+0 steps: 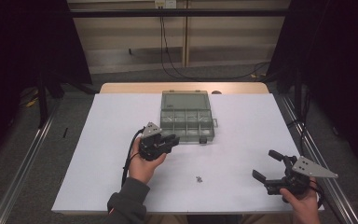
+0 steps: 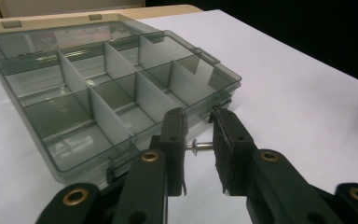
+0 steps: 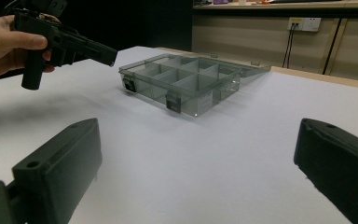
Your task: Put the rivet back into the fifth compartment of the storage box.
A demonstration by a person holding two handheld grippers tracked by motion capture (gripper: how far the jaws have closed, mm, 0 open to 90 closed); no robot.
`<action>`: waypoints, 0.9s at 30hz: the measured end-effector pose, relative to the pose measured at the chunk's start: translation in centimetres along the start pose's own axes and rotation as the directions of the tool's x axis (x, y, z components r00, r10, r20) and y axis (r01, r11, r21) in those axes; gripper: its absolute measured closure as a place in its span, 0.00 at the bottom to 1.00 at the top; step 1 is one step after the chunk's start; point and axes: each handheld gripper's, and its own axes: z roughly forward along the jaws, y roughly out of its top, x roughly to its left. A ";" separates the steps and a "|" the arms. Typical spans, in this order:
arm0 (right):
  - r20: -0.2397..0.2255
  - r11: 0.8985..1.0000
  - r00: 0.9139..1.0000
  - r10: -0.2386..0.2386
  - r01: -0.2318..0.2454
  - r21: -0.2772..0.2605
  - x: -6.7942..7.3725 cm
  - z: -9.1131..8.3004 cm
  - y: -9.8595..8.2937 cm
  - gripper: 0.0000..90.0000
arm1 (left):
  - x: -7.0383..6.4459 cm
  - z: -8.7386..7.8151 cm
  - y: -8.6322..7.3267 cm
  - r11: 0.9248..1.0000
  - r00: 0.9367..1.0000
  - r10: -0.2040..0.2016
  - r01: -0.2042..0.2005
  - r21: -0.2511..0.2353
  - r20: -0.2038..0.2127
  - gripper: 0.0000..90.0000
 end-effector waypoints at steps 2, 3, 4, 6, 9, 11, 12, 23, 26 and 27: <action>-0.001 1.000 1.000 0.001 -0.001 0.004 0.0 0.0 0.0 0.01 | 0.2 0.0 0.0 1.000 1.000 -0.007 0.007 -0.004 -0.008 0.83; -0.001 1.000 1.000 -0.003 0.003 0.003 0.0 0.0 0.0 0.01 | 0.3 0.0 0.1 1.000 1.000 -0.008 0.008 -0.004 -0.014 0.83; -0.002 1.000 1.000 -0.003 0.003 0.001 0.0 0.0 0.0 0.01 | 0.4 -0.1 0.1 1.000 1.000 -0.006 0.005 -0.004 -0.022 0.83; -0.002 1.000 1.000 -0.004 0.004 -0.001 0.1 0.0 0.0 0.01 | 0.5 -0.1 0.3 1.000 1.000 0.002 -0.002 0.001 -0.030 0.83; -0.001 1.000 1.000 -0.004 0.004 0.001 0.0 0.0 0.0 0.01 | 0.7 -0.1 0.7 1.000 0.999 0.006 -0.006 -0.002 -0.044 0.83; 0.001 1.000 1.000 0.000 0.000 0.004 0.0 0.0 0.0 0.01 | 0.9 -0.2 1.0 1.000 0.998 0.003 -0.004 -0.011 -0.056 0.83; 0.000 1.000 1.000 0.001 -0.001 0.002 0.0 0.0 0.0 0.01 | 1.0 -0.2 1.0 1.000 0.999 -0.003 0.002 -0.014 -0.054 0.83; -0.002 1.000 1.000 0.004 -0.004 0.002 0.0 -0.1 -0.1 0.01 | 1.9 0.1 1.7 1.000 0.994 -0.007 0.005 -0.027 -0.105 0.83; -0.002 1.000 1.000 0.006 -0.006 -0.001 0.1 -0.1 -0.1 0.01 | 2.1 0.3 1.7 1.000 0.993 0.003 -0.005 -0.023 -0.118 0.83; -0.002 1.000 1.000 0.003 -0.003 -0.003 0.0 -0.1 -0.1 0.01 | 2.2 0.4 1.7 1.000 0.993 -0.003 0.000 -0.026 -0.119 0.83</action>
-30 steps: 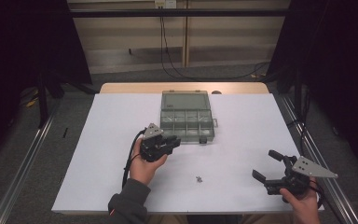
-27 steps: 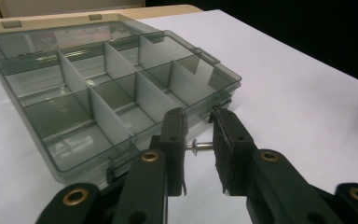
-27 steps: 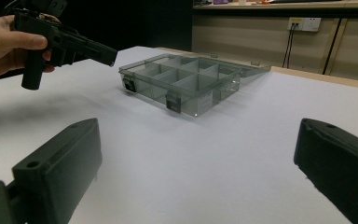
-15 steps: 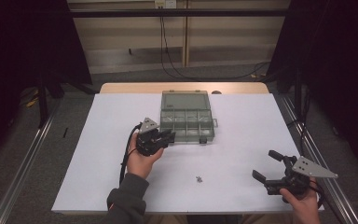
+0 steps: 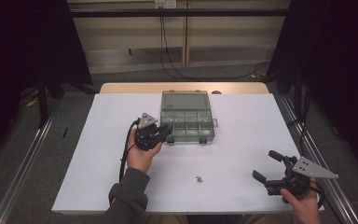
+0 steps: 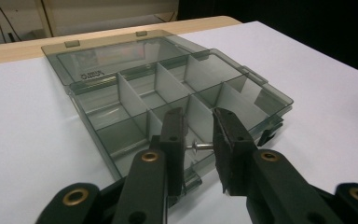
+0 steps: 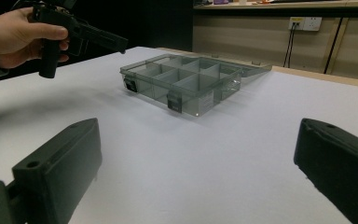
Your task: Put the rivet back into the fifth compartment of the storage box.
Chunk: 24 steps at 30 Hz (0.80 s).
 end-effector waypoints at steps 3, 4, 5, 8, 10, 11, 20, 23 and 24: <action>0.000 1.000 1.000 0.000 0.000 0.000 0.0 0.0 0.0 0.01 | 0.3 0.2 0.0 1.000 1.000 0.003 -0.003 -0.007 -0.017 0.83; 0.000 1.000 1.000 0.000 0.000 0.001 0.0 0.0 0.0 0.01 | 0.4 0.3 0.0 1.000 1.000 0.000 0.000 -0.011 -0.021 0.83; -0.001 1.000 1.000 0.002 -0.002 0.002 0.0 0.0 0.0 0.01 | 0.5 0.4 0.0 1.000 1.000 0.000 0.000 -0.008 -0.026 0.83; -0.004 1.000 1.000 0.002 -0.002 0.003 0.1 0.1 0.0 0.01 | 0.7 0.8 0.1 1.000 0.999 0.000 -0.001 -0.014 -0.035 0.83; -0.006 1.000 1.000 0.003 -0.003 0.002 0.1 0.1 0.0 0.01 | 0.9 1.1 0.1 1.000 0.999 -0.003 0.002 -0.017 -0.046 0.83; -0.006 1.000 1.000 0.000 0.000 0.002 0.1 0.1 0.0 0.01 | 1.1 1.3 0.0 1.000 0.999 -0.005 0.005 -0.019 -0.051 0.83; -0.013 1.000 1.000 0.001 -0.001 0.000 0.1 0.1 0.0 0.01 | 1.6 2.6 -0.5 1.000 0.998 -0.025 0.025 -0.002 -0.066 0.83; -0.013 1.000 1.000 0.005 -0.005 0.001 0.0 0.2 0.0 0.01 | 1.7 2.9 -0.7 1.000 0.997 -0.018 0.019 0.006 -0.076 0.75; -0.015 1.000 1.000 0.006 -0.006 -0.001 0.0 0.2 0.0 0.01 | 1.7 2.9 -0.7 1.000 0.997 -0.020 0.021 0.010 -0.081 0.74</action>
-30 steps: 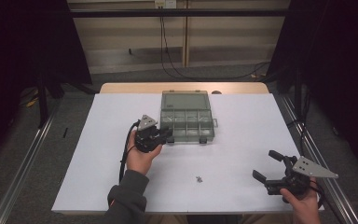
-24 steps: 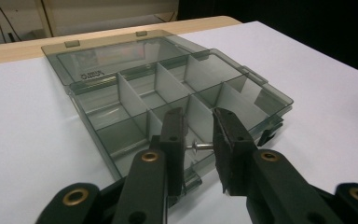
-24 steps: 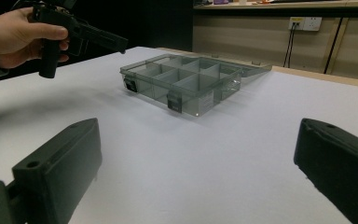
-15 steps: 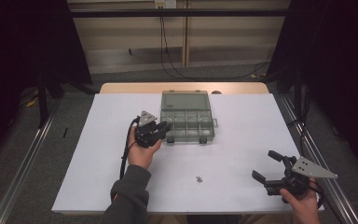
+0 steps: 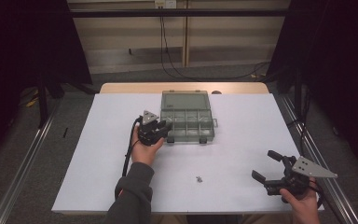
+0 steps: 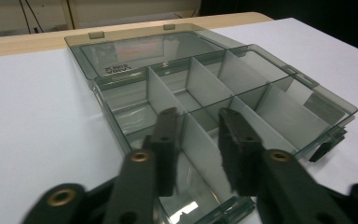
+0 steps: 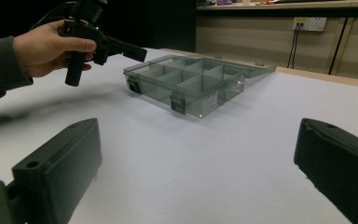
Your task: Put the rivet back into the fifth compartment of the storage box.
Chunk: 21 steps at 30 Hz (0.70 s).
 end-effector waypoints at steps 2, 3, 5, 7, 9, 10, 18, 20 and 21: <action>-0.003 1.000 1.000 -0.004 0.004 -0.003 0.0 0.0 0.0 0.01 | 0.0 -0.1 0.0 1.000 1.000 -0.003 0.003 -0.009 0.009 0.72; -0.005 1.000 1.000 -0.004 0.004 -0.004 0.0 0.0 0.0 0.01 | 0.0 -0.1 0.0 1.000 1.000 -0.005 0.005 -0.011 0.010 0.71; -0.004 1.000 1.000 -0.004 0.004 0.000 0.0 0.0 0.0 0.01 | -0.1 -0.4 0.1 1.000 1.000 -0.003 0.003 -0.009 0.019 0.67; -0.003 1.000 1.000 -0.002 0.002 0.000 0.0 0.0 0.0 0.01 | -0.2 -0.7 0.1 1.000 1.000 0.002 -0.001 -0.012 0.026 0.64; 0.000 1.000 1.000 0.003 -0.003 -0.001 0.0 0.0 0.0 0.01 | -0.3 -1.1 0.2 1.000 0.999 -0.008 0.008 -0.019 0.043 0.61; 0.001 1.000 1.000 0.001 -0.001 -0.002 0.0 0.0 0.0 0.01 | -0.4 -1.2 0.2 1.000 0.999 -0.011 0.012 -0.028 0.052 0.58; -0.003 1.000 1.000 -0.002 0.002 0.004 0.0 0.1 0.0 0.01 | -1.4 -2.1 0.3 0.998 0.991 -0.019 0.026 -0.049 0.133 0.29; -0.004 1.000 1.000 -0.001 0.001 0.006 0.0 0.2 0.0 0.01 | -1.6 -2.1 0.2 0.999 0.989 -0.015 0.022 -0.048 0.149 0.22; -0.004 1.000 1.000 -0.001 0.001 0.006 0.0 0.2 0.0 0.01 | -1.8 -2.1 0.2 0.998 0.988 -0.014 0.022 -0.053 0.154 0.21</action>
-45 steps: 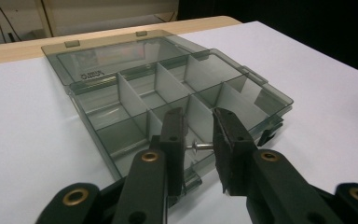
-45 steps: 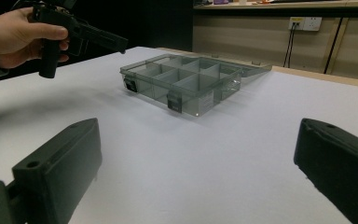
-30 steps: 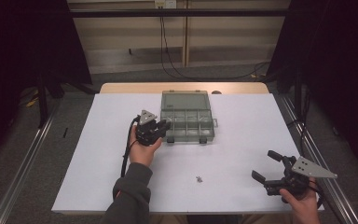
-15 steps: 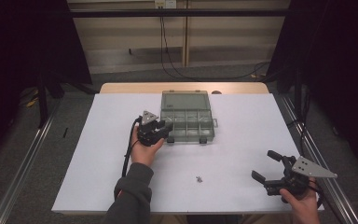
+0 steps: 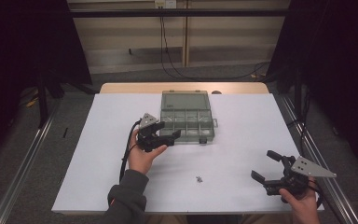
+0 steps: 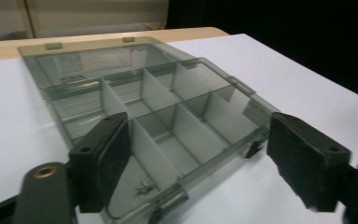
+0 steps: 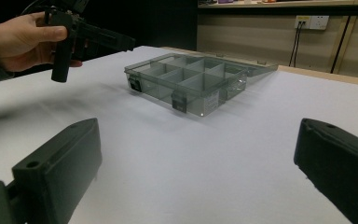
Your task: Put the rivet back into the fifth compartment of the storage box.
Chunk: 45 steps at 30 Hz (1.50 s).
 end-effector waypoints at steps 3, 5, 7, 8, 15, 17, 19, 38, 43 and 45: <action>-0.001 1.000 1.000 -0.003 0.003 -0.002 0.0 0.0 0.0 0.01 | -0.4 -0.1 -0.2 1.000 1.000 0.009 -0.009 -0.015 0.019 0.16; 0.002 1.000 1.000 0.003 -0.003 -0.003 0.0 0.0 0.0 0.01 | -0.6 -0.1 -0.4 1.000 0.999 0.019 -0.018 -0.020 0.029 0.12; 0.002 1.000 1.000 0.002 -0.002 0.000 -0.1 0.0 0.0 0.01 | -0.8 -0.3 -0.5 0.999 0.999 0.017 -0.015 -0.030 0.042 0.11; 0.001 1.000 1.000 0.002 -0.002 -0.001 -0.1 -0.1 0.0 0.01 | -0.9 -0.4 -0.6 0.999 0.999 0.014 -0.012 -0.035 0.046 0.11; -0.001 1.000 1.000 0.001 -0.001 0.001 0.0 0.0 0.0 0.01 | -1.6 -0.7 -1.1 0.999 0.996 0.027 -0.025 -0.025 0.081 0.08; -0.004 1.000 1.000 0.000 0.000 0.001 0.0 0.0 0.0 0.01 | -1.7 -0.7 -1.4 0.999 0.995 0.025 -0.023 -0.022 0.099 0.06; -0.004 1.000 1.000 -0.001 0.001 0.003 0.0 0.1 0.0 0.01 | -1.9 -0.8 -1.6 0.999 0.994 0.031 -0.029 -0.021 0.104 0.06; 0.008 1.000 1.000 -0.006 0.005 0.021 0.0 0.6 -0.1 0.00 | -4.7 -1.9 -2.6 0.998 0.977 0.068 -0.067 -0.011 0.202 0.04; 0.014 1.000 1.000 -0.007 0.007 0.022 -0.1 0.6 -0.1 0.00 | -5.6 -1.5 -3.0 0.997 0.972 0.077 -0.080 0.004 0.224 0.04; 0.016 1.000 1.000 -0.008 0.008 0.023 -0.1 0.5 -0.1 0.00 | -6.0 -1.4 -3.0 0.996 0.969 0.083 -0.088 0.010 0.234 0.04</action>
